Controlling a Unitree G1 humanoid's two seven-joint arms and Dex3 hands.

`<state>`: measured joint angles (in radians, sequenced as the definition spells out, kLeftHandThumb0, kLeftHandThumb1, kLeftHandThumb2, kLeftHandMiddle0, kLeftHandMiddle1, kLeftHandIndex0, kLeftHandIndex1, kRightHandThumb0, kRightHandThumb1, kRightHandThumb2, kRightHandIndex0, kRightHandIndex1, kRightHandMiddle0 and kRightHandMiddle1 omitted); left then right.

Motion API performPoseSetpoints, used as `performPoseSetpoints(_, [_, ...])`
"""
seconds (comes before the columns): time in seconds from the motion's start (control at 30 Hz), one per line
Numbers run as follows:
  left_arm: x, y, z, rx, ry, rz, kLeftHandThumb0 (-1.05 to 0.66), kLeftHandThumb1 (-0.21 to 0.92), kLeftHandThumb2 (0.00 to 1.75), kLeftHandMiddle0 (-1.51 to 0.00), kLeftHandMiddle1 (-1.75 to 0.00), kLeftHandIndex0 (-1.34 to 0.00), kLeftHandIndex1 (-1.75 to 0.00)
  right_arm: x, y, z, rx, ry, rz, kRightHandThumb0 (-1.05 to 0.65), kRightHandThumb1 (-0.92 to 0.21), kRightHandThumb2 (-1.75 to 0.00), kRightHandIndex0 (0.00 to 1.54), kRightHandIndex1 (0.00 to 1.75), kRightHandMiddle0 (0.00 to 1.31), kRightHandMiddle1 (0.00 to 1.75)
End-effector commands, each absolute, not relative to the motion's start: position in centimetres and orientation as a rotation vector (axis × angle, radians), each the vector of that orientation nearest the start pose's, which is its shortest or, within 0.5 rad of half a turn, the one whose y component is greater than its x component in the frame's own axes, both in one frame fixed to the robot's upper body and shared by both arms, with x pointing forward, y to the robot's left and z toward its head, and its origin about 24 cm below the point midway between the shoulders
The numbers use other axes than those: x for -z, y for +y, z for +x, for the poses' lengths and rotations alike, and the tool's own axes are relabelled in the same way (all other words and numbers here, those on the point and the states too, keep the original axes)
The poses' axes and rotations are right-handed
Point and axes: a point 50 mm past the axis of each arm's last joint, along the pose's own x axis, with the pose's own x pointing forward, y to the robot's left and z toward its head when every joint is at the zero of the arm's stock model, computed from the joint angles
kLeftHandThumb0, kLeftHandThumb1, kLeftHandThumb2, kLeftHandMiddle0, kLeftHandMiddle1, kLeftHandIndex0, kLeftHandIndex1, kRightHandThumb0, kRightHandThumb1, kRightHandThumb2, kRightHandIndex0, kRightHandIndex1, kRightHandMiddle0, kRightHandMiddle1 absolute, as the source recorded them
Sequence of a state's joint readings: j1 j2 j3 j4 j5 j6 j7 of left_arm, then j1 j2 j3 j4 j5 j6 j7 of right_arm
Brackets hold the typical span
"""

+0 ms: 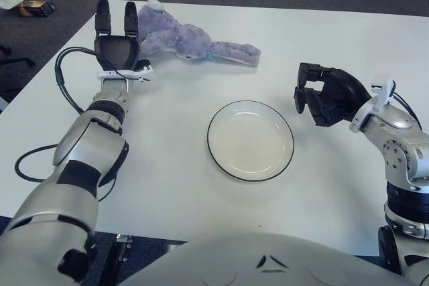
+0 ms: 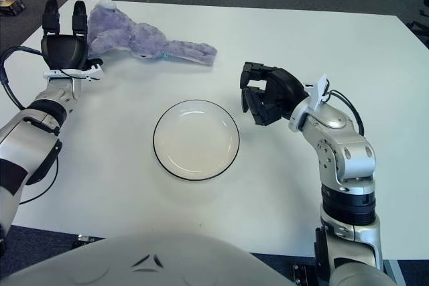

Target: Put the doll into the plate.

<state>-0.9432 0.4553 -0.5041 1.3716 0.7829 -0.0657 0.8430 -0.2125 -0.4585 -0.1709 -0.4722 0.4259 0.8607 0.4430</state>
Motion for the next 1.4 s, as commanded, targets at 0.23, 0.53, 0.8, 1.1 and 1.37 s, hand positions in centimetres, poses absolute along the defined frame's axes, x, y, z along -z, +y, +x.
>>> performPoseSetpoints(0.23, [-9.99,24.12,38.39,-0.330,-0.078,1.511,-0.61,0.14,1.08,0.00,-0.33,0.00,-0.36,-14.87,-19.41,25.56,-0.524,0.183,-0.055,-0.01,-0.06,-1.56,0.76,1.75,0.71,1.57])
performPoseSetpoints(0.53, [-10.09,23.76,38.77,-0.287,-0.024,1.513,-0.82,0.35,0.86,0.00,-0.18,0.00,-0.24,-14.89,-19.40,25.38,-0.528,0.175,-0.059,-0.01,-0.06,-1.56,0.78,1.75,0.69,1.58])
performPoseSetpoints(0.8, [-9.98,23.71,38.88,-0.255,0.013,1.482,-0.81,0.40,0.79,0.00,-0.24,0.00,-0.28,-14.84,-19.37,25.18,-0.535,0.164,-0.050,-0.01,-0.05,-1.57,0.79,1.75,0.68,1.58])
performPoseSetpoints(1.1, [-9.77,23.45,38.90,-0.266,0.031,1.426,-0.73,0.33,0.86,0.00,-0.69,0.00,-0.58,-14.75,-19.50,25.02,-0.546,0.163,-0.050,-0.01,-0.03,-1.59,0.82,1.75,0.68,1.58])
performPoseSetpoints(1.37, [-9.80,23.38,38.85,-0.311,0.021,1.423,-0.78,0.42,0.80,0.00,-0.86,0.00,-0.68,-14.58,-19.56,24.83,-0.552,0.159,-0.046,-0.01,-0.02,-1.60,0.82,1.75,0.69,1.58])
